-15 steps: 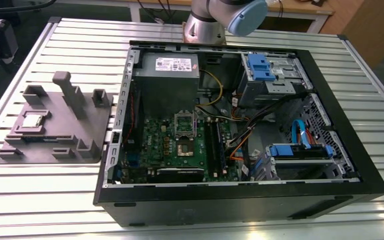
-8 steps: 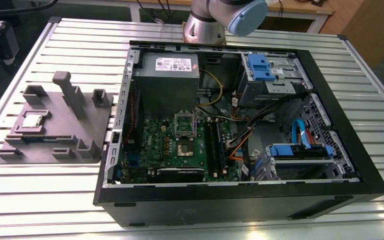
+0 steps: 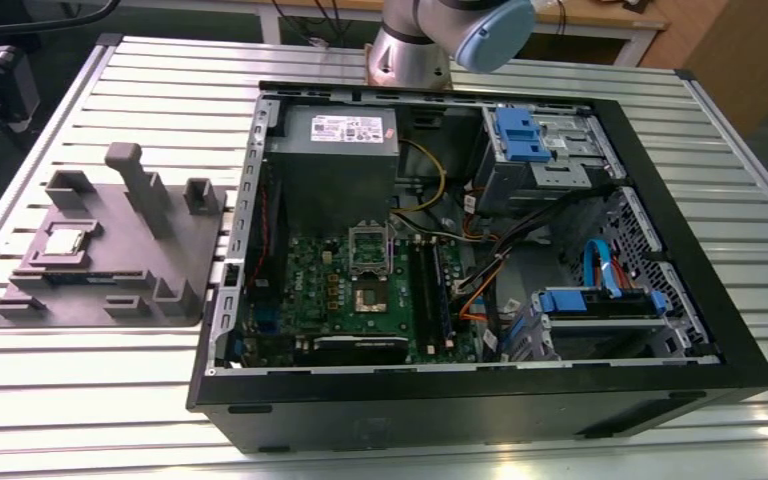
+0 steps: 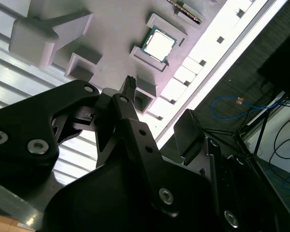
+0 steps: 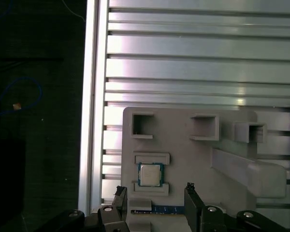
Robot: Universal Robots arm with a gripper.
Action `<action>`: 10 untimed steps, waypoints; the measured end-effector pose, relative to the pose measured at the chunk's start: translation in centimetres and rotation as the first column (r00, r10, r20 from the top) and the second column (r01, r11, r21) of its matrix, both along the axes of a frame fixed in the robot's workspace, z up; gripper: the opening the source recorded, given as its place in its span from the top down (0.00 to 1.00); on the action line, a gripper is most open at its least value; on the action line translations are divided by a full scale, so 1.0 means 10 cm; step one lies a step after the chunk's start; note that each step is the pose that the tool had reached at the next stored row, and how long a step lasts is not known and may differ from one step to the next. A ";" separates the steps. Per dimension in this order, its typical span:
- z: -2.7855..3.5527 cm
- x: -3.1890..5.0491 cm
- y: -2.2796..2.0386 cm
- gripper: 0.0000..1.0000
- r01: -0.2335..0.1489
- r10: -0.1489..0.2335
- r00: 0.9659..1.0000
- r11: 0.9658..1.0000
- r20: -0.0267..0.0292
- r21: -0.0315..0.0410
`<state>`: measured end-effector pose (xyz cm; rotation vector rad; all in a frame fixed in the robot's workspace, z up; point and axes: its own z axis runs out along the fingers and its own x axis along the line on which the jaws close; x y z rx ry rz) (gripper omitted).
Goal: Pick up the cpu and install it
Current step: 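Pick up the cpu and move it towards the insertion slot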
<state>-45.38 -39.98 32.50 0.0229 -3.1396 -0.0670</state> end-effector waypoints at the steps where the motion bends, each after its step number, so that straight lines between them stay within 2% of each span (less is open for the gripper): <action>1: -0.001 0.000 0.000 0.41 0.000 0.000 1.000 1.000 0.000 0.000; 10: -0.047 0.000 0.000 0.41 0.000 0.000 1.000 1.000 0.000 0.000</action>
